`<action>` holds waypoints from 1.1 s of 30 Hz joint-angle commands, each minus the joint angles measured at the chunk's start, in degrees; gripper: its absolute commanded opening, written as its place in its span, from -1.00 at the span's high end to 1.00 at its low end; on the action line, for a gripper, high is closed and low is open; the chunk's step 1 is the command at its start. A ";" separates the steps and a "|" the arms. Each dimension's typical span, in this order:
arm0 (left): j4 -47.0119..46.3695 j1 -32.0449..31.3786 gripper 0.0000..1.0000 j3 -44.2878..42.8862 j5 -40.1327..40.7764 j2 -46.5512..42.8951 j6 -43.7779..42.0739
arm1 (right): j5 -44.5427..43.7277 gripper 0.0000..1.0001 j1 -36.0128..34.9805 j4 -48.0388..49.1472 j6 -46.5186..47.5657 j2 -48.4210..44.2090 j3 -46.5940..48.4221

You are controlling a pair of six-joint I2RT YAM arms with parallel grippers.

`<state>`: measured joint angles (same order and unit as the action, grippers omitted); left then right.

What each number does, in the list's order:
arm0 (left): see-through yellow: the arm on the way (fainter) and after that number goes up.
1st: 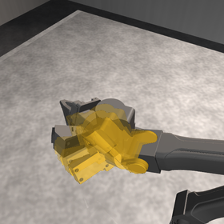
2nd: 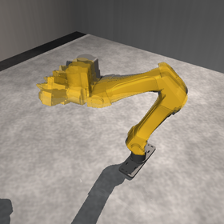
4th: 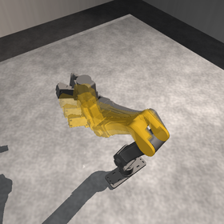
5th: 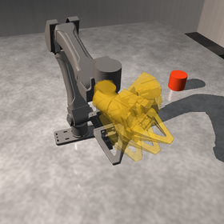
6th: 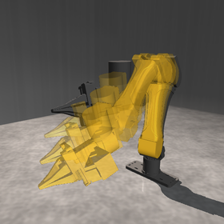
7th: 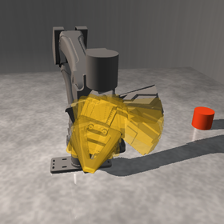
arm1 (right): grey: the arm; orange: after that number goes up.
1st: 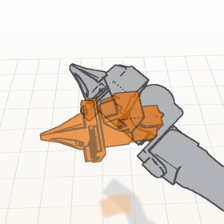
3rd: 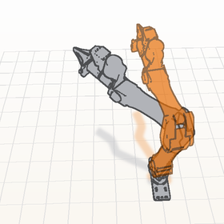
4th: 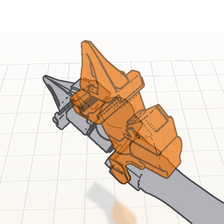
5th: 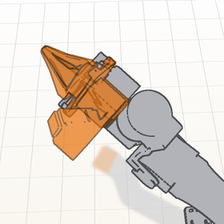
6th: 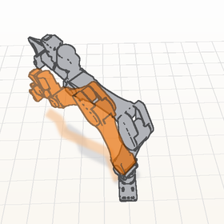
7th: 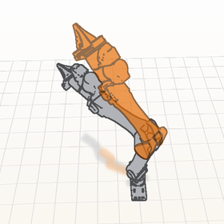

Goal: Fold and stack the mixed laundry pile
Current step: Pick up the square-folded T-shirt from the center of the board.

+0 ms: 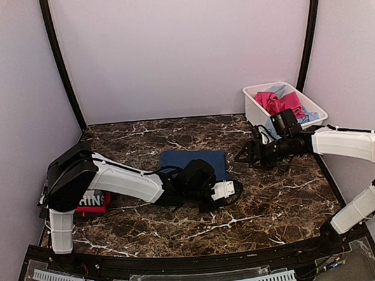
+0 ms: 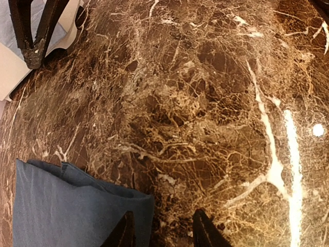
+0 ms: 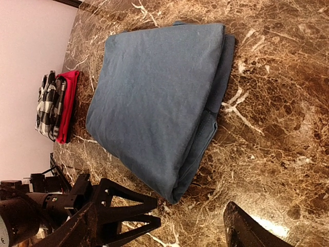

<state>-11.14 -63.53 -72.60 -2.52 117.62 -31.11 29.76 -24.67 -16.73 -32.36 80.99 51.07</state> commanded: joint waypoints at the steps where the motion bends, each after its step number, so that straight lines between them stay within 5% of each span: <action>1: 0.07 -0.02 0.22 -3.27 0.23 3.15 -1.67 | 0.30 -0.61 0.41 2.54 -1.12 -1.80 -1.65; 13: -1.27 0.31 0.44 -3.13 1.89 5.53 -0.42 | 0.78 -0.57 0.41 4.67 -2.69 -2.33 -4.93; 30: 0.00 2.42 0.42 -4.32 3.69 5.65 -3.36 | 1.93 -0.53 0.40 8.18 -4.91 -2.24 -8.00; 33: 0.09 2.63 0.62 -4.72 2.95 6.41 -4.03 | 1.61 -0.52 0.37 8.65 -5.70 -1.93 -8.52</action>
<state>-12.03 -61.65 -75.92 1.06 123.28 -34.02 31.00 -24.58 -10.94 -36.91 79.33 43.44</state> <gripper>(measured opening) 0.257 0.764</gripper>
